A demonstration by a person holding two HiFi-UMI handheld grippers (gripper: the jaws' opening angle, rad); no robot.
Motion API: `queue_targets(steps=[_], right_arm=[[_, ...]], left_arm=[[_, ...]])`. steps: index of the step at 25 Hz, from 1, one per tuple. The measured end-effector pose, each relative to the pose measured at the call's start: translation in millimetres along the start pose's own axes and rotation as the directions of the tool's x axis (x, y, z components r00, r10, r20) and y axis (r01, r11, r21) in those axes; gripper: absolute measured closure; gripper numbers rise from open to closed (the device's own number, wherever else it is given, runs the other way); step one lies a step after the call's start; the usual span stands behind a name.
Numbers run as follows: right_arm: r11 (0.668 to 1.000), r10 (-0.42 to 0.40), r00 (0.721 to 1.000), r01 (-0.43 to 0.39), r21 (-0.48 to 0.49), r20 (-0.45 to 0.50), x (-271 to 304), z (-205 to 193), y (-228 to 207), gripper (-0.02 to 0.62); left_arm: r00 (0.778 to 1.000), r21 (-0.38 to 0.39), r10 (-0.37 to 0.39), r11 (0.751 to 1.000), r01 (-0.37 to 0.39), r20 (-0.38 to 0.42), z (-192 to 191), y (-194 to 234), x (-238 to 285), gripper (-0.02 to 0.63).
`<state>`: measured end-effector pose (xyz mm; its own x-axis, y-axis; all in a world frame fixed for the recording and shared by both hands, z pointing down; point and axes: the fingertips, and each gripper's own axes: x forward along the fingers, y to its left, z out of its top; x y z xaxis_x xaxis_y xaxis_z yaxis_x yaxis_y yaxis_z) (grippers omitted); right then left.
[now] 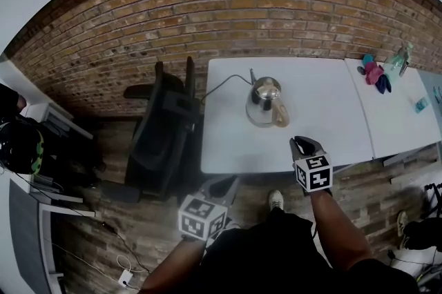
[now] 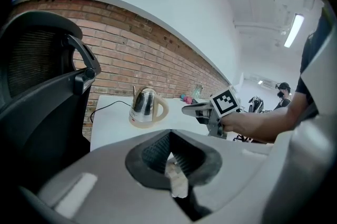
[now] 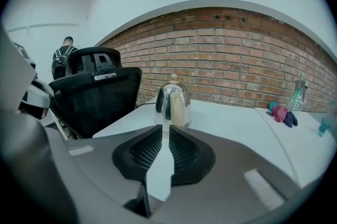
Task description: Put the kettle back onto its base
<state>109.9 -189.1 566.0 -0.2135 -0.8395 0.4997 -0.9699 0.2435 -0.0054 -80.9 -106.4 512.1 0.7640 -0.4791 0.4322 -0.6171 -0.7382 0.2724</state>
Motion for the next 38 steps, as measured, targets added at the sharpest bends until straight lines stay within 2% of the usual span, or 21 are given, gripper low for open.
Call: queue_targets(steps=[6,22,27,34,38], right_arm=[[0.999,0.034,0.998,-0.035,0.027,0.052,-39.0,6.3,40.2,0.567],[0.994,0.068,0.991,-0.077,0.082,0.111,-102.1,-8.2,115.2,0.569],[0.974,0.100,0.982,-0.129,0.185,0.161,-121.6,-8.3,137.4,0.569],[0.986,0.078,0.980,-0.103,0.133,0.183,-156.1,-3.9,149.6,0.570],[0.982,0.055,0.980,-0.088,0.170,0.190,-169.3,-7.0,140.6,0.569]], left_arm=[[0.999,0.001,-0.026,1.000,0.026,0.020,-4.1,-7.3,-19.1,0.605],[0.995,0.016,-0.078,0.997,0.077,0.064,-16.5,-25.2,-71.0,0.606],[0.991,0.030,-0.111,0.994,0.109,0.072,-14.3,-33.7,-69.0,0.606],[0.983,0.052,-0.169,0.985,0.166,0.070,-13.5,-53.6,-61.2,0.606],[0.980,0.064,-0.186,0.981,0.182,0.068,-12.6,-62.6,-57.1,0.606]])
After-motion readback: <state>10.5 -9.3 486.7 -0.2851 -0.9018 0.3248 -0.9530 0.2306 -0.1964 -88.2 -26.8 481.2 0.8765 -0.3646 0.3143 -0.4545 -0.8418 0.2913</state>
